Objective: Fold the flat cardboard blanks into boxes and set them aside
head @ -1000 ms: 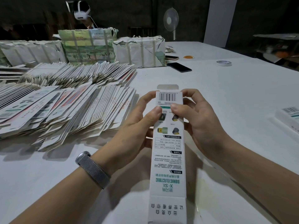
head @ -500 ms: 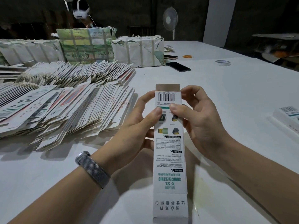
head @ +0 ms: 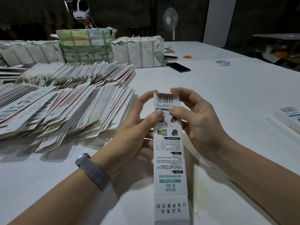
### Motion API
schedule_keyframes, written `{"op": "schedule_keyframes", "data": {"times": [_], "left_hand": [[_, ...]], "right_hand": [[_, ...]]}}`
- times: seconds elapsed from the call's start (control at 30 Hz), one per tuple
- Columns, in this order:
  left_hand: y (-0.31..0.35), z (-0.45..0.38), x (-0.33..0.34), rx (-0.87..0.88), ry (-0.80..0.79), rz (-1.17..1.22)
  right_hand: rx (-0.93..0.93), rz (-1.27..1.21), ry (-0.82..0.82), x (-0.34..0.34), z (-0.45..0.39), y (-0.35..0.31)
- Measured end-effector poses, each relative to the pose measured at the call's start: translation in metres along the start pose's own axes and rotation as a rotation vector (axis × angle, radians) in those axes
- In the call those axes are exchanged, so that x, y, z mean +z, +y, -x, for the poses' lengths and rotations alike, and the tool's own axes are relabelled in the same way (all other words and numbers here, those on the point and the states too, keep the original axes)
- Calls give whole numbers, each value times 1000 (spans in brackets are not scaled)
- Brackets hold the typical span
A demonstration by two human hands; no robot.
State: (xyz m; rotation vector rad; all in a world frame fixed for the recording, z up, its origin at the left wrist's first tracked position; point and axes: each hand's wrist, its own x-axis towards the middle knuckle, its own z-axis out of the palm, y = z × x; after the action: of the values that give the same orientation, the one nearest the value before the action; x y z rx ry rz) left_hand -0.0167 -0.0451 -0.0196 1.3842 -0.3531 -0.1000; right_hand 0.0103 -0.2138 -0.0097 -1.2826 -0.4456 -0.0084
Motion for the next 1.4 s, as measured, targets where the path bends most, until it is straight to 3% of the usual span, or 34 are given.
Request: {"op": "schedule_keyframes", "data": {"times": [0.43,1.1,1.4], "left_hand": [[-1,2,-4,46,-27,53],[-1,1,-1,-20,19,4],[1,2,1,-3,-35,-2]], "right_hand": [[29,-47,-74,-1,-2,0],[17,17,-81,6,6,0],[-83,62,-19,7,4,-3]]}}
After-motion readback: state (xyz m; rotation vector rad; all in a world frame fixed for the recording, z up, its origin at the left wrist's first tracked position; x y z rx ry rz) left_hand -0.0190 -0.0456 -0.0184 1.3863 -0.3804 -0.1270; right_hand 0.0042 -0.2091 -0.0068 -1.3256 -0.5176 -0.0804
